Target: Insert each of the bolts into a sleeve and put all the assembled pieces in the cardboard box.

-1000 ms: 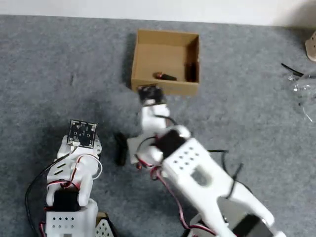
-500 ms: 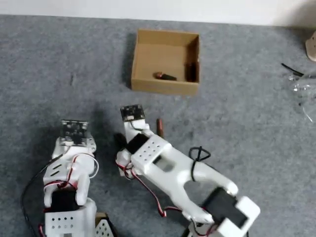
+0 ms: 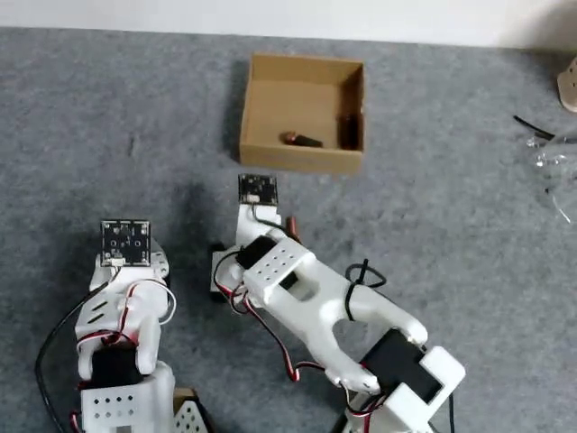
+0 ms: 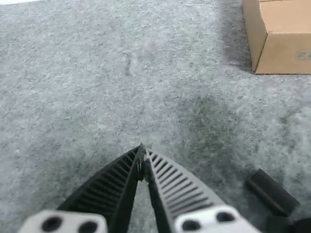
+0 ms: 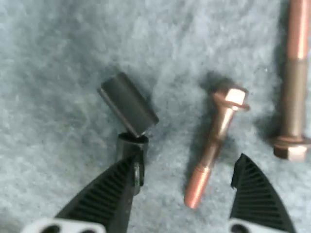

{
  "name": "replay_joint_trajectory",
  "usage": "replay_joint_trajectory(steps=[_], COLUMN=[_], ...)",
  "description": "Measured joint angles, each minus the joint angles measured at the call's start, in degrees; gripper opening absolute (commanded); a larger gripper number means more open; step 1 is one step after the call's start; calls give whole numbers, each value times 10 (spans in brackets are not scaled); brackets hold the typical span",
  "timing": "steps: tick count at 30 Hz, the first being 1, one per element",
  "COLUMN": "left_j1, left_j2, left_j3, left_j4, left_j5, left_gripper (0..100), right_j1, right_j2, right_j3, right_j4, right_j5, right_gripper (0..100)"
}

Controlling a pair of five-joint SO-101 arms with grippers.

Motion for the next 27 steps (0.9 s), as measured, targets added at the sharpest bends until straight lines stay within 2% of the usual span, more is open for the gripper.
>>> replay_joint_trajectory(steps=[9,27], left_j1=[0,0], left_j2=[0,0], left_j3=[0,0], left_j4=[0,0], left_j5=[0,0], left_gripper=[8,8], right_j1=[52,56], right_j2=[0,0], right_j3=[7,17], right_j4=[-3,-4], right_j5=[0,0], right_gripper=[267,266])
